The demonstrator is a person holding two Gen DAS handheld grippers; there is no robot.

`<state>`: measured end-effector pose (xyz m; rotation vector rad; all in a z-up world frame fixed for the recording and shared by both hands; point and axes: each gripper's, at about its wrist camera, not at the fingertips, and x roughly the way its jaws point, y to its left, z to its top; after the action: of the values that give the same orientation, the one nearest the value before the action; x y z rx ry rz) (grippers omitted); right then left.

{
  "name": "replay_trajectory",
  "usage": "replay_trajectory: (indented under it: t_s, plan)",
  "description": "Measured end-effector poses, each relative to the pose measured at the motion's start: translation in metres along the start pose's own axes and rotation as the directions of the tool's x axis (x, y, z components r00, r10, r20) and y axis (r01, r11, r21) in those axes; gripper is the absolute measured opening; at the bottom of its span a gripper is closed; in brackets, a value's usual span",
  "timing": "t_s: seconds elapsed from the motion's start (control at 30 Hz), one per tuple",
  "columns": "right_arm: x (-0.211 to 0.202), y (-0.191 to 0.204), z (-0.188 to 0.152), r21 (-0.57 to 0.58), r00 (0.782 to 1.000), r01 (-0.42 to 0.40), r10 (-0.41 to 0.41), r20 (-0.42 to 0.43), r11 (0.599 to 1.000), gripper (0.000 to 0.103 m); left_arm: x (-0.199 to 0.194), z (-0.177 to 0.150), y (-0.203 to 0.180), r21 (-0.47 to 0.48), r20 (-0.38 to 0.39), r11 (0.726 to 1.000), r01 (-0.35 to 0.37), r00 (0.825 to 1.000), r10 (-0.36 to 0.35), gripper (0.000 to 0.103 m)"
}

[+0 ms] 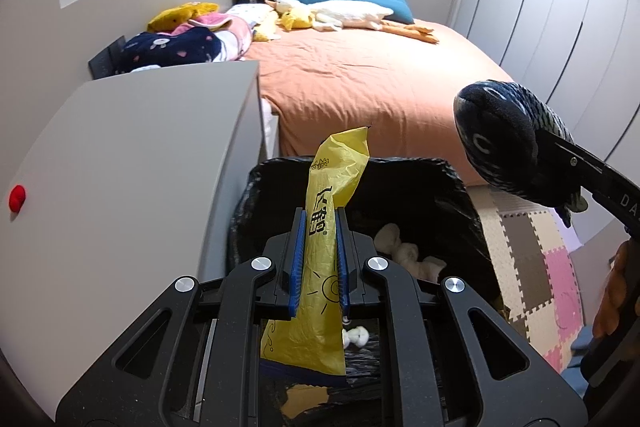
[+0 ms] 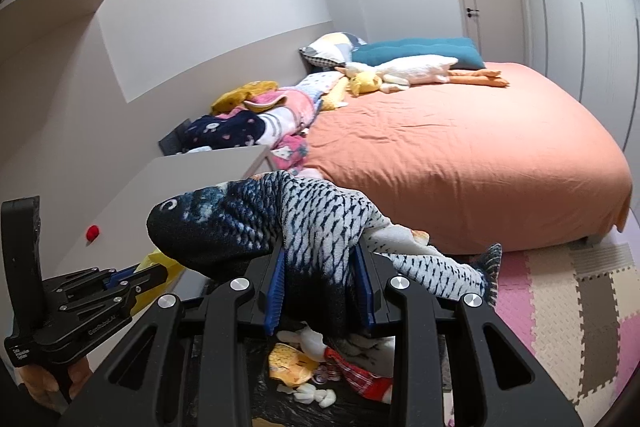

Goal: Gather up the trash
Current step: 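Carry the wrapper and fish plush over the black bin and open both tools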

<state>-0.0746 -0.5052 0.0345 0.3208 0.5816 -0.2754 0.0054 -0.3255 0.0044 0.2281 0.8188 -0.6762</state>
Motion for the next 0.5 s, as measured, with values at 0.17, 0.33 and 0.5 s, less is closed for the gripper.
replay_trajectory:
  t_s: [0.17, 0.33, 0.5]
  plan:
    - [0.0, -0.009, -0.001, 0.017, 0.999, 0.04, -0.04, 0.001, 0.999, 0.032, 0.005, 0.003, -0.01, 0.024, -0.005, 1.0, 0.013, 1.0, -0.013, 0.013]
    - [-0.002, -0.018, -0.004, 0.037, 0.998, 0.065, -0.065, 0.001, 0.997, 0.032, 0.009, 0.007, -0.018, 0.04, -0.01, 0.999, 0.018, 1.0, -0.018, 0.013]
    - [-0.005, -0.024, -0.007, 0.05, 0.996, 0.087, -0.087, 0.0, 0.995, 0.032, 0.014, 0.01, -0.02, 0.026, -0.021, 0.999, 0.021, 1.0, -0.021, 0.013]
